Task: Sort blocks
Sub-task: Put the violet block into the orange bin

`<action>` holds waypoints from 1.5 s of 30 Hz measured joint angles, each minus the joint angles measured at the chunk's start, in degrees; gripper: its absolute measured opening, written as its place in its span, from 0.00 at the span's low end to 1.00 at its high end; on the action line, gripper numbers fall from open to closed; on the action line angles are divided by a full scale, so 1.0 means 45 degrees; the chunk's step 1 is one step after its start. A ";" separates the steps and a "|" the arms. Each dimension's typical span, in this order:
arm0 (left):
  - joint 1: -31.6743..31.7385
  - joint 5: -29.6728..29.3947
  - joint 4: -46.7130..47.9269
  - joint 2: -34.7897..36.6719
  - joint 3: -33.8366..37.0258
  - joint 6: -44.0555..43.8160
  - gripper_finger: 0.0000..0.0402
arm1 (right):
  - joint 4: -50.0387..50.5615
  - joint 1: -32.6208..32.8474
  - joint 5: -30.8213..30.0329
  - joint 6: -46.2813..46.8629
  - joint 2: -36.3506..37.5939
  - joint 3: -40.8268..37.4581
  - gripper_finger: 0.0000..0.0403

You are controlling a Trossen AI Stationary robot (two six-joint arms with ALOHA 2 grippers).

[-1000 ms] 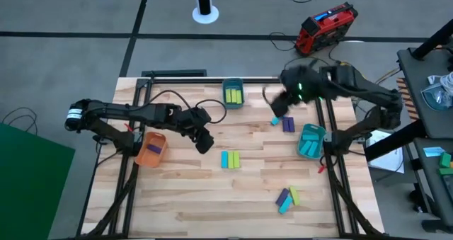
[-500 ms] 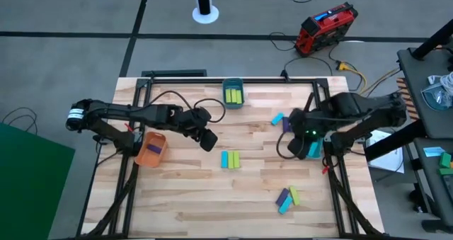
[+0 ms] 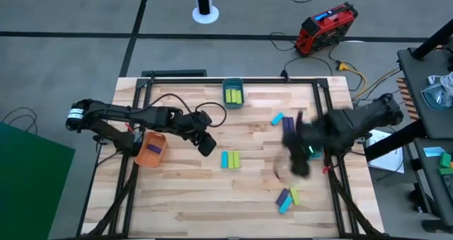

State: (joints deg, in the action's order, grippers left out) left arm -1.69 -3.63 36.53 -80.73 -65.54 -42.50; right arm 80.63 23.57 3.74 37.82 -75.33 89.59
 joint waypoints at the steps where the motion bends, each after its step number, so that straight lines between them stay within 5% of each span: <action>1: 0.0000 -0.0032 0.0000 0.0000 0.0000 0.0021 0.32 | 0.0011 0.0598 -0.0058 -0.0234 0.0027 -0.0128 0.03; 9: 0.0000 -0.0630 -0.0005 0.0000 0.0000 0.0589 0.32 | -0.0156 0.3287 -0.1605 -0.1774 0.0048 -0.1590 0.03; 16: 0.0000 -0.0644 -0.0010 0.0000 0.0000 0.0767 0.32 | -0.1139 0.3459 -0.1888 -0.2068 -0.0006 -0.3247 0.03; 20: 0.0000 -0.0644 -0.0008 0.0000 0.0000 0.0767 0.32 | -0.2511 0.3464 -0.1861 -0.4028 -0.0335 -0.3996 0.05; 26: 0.0000 -0.0587 0.0347 0.0002 0.0000 0.0529 0.32 | -0.4973 0.3463 -0.1841 -0.4908 -0.1057 -0.4715 0.18; 35: 0.0000 -0.0213 0.1334 0.0005 -0.0039 0.0263 0.32 | -0.5730 0.3573 -0.1848 -0.5447 -0.2420 -0.5345 0.41; 45: -0.0032 -0.0168 0.1540 0.0005 -0.0044 0.0281 0.32 | -0.7261 0.3595 -0.1827 -0.7183 -0.3239 -0.6323 0.47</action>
State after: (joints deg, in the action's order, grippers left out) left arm -1.84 -4.38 43.46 -80.71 -65.73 -41.23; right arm 47.95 39.75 -4.48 5.50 -89.90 61.14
